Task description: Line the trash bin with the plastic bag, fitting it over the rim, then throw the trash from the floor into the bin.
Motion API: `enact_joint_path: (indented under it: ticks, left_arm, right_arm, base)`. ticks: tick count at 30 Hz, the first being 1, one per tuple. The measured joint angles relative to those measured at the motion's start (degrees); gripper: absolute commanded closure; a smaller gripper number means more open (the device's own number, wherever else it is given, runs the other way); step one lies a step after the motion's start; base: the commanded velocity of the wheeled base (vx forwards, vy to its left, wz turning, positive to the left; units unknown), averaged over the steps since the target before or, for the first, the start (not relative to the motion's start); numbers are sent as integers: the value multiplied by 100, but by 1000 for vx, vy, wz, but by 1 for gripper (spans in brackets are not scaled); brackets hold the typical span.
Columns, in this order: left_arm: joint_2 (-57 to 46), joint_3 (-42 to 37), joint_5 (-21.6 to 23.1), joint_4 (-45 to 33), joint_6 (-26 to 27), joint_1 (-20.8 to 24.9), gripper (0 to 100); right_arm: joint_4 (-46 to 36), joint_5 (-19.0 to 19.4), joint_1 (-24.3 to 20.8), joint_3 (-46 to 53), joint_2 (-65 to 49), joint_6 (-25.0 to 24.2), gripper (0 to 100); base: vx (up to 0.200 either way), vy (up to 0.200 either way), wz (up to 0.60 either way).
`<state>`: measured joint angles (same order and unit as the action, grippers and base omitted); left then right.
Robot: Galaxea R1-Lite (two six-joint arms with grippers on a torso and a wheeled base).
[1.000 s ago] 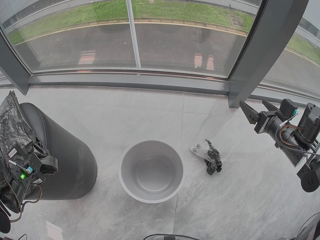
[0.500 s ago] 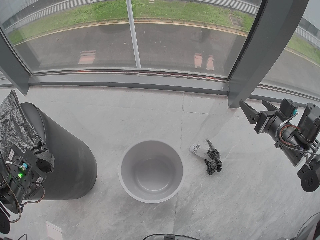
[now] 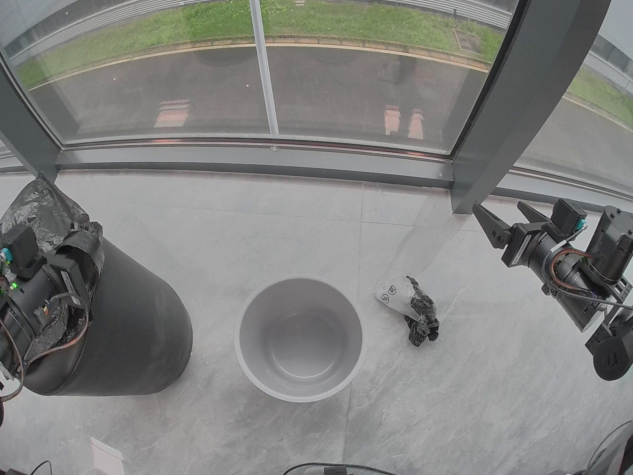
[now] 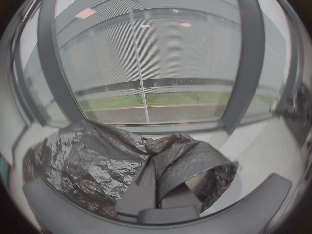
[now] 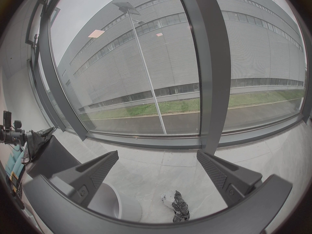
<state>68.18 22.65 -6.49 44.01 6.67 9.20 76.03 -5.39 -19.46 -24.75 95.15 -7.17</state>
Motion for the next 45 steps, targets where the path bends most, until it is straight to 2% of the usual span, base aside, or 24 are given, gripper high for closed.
enact_joint_path:
  ticks: [6,9,11,14,18,20,24,31,34,39,45]
  left_arm:
    - [-156,636,428,-780,-2347,-61,100]
    - [-308,1062,796,-1612,-3456,-80,100]
    - [-427,1309,1152,-2266,-4013,-89,100]
    - [-680,1729,2118,-3235,-5109,-94,100]
    - [-997,2148,3647,-3788,-6165,-67,100]
    - [-1148,2316,4385,-3884,-6546,-55,100]
    - [-1347,2533,5236,-3922,-6986,-30,100]
    - [-1428,2706,5566,-3569,-7547,94,100]
    - [-1380,2729,5610,-3288,-7892,149,100]
    - [-1287,2610,5614,-2642,-8123,333,100]
    - [-1036,2542,5339,-1925,-8574,479,100]
  right_arm:
    - [2,2,24,9,28,2,0]
    - [2,2,17,13,39,0,0]
    - [2,2,4,20,44,-5,0]
    - [-2,-2,-63,39,50,-63,0]
    - [-96,-33,-319,59,33,-276,0]
    - [-227,-74,-586,63,13,-449,0]
    - [-594,-308,-1368,-27,-16,-840,0]
    - [-1560,-785,-2623,-483,9,-1191,0]
    - [-1697,-859,-2983,-639,30,-1224,0]
    - [-1741,-914,-3462,-747,72,-1218,0]
    - [-1714,-1275,-4028,-819,247,-1062,0]
  base:
    - [0,0,0]
    - [0,0,0]
    - [0,0,0]
    - [0,0,0]
    - [0,0,0]
    - [0,0,0]
    - [0,0,0]
    - [0,0,0]
    - [0,0,0]
    - [0,0,0]
    - [0,0,0]
